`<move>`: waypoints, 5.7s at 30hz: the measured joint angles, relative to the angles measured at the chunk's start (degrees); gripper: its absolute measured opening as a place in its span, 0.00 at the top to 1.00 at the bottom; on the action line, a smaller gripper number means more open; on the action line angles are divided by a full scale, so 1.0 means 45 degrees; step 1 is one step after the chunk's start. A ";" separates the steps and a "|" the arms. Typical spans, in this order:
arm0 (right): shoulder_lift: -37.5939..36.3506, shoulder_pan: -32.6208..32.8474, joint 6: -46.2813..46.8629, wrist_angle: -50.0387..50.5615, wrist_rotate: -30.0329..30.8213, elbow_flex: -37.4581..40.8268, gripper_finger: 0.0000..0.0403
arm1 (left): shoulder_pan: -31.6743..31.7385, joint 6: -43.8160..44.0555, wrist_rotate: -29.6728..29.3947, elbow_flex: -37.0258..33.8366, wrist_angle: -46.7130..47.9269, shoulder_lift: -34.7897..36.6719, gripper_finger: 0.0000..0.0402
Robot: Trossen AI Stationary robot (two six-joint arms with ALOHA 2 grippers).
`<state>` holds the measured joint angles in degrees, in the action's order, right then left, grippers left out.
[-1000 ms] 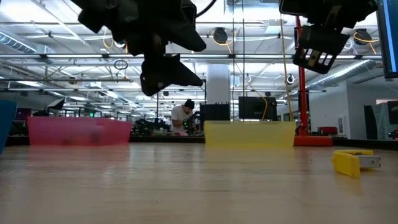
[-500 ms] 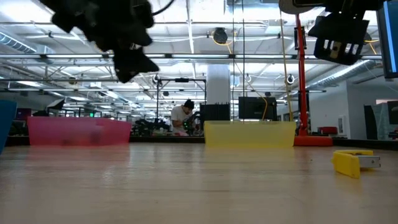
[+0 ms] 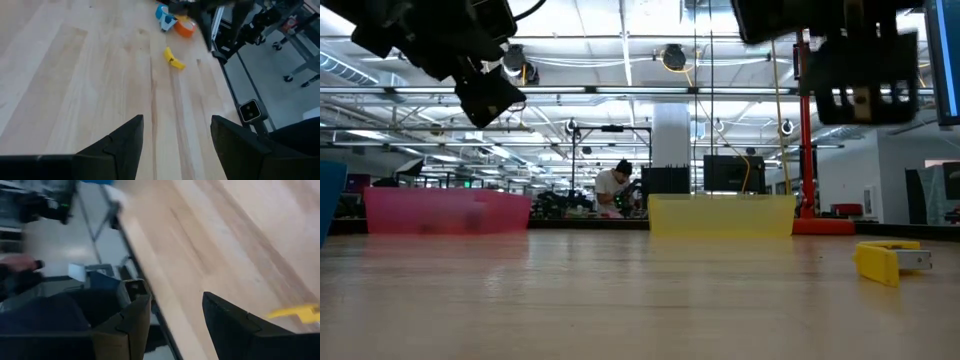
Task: Pick and place Stapler, Stapler remover, tape
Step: Put the yellow stapler into the red bin
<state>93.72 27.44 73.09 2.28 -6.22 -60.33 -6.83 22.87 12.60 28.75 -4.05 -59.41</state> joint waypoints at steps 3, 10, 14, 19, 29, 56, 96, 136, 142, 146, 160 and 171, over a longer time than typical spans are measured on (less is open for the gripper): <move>0.0765 0.0072 0.0958 -0.0007 -0.0316 -0.0183 0.57 | 0.0000 -0.0220 0.0003 -0.0015 0.0129 0.0120 0.43; 0.1634 0.0332 0.2441 -0.0209 -0.0344 -0.0176 0.57 | 0.0000 -0.0358 0.0024 -0.0015 0.0208 0.0143 0.43; 0.1870 0.0425 0.3085 -0.0174 -0.0337 -0.0186 0.57 | 0.0000 -0.0430 0.0349 -0.0015 0.0214 0.0143 0.43; 0.1873 0.0432 0.3323 0.0005 -0.0250 -0.0191 0.57 | 0.0000 -0.0509 0.0481 -0.0015 0.0212 0.0140 0.43; 0.1873 0.0409 0.3605 0.0680 0.0078 -0.0186 0.57 | 0.0000 -0.0856 0.0473 -0.0015 0.0205 0.0140 0.43; 0.1873 0.0151 0.3319 0.1735 0.0006 -0.0181 0.57 | 0.0000 -0.1155 0.0413 -0.0015 0.0188 0.0140 0.43; 0.1930 -0.0034 0.1145 0.3951 -0.1567 -0.0167 0.58 | 0.0000 -0.1058 0.0175 -0.0010 0.0115 0.0135 0.43; -0.1619 -0.1108 -0.3160 0.7395 0.0137 -0.0176 0.58 | 0.0000 -0.0956 0.0180 -0.0005 -0.0171 0.0135 0.43; -0.1619 -0.1255 -0.3714 0.6264 0.0097 -0.0176 0.58 | 0.0000 -0.0558 0.0180 -0.0005 -0.0408 0.0135 0.43; -0.1619 -0.1273 -0.5456 0.6155 0.0073 -0.0176 0.58 | 0.0000 -0.0373 0.0175 -0.0005 -0.0742 0.0135 0.43; -0.1619 -0.1273 -0.8667 0.7496 0.0783 -0.0176 0.57 | -0.0005 0.0524 -0.0704 -0.0005 -0.0797 0.0135 0.43; -0.1619 -0.0931 -1.1829 0.7660 0.0967 -0.0176 0.31 | 0.0000 0.0840 -0.0813 -0.0005 -0.0786 0.0135 0.43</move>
<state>86.43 23.25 19.86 36.75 -1.87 -61.12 -6.83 26.65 8.94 28.73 -7.59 -58.81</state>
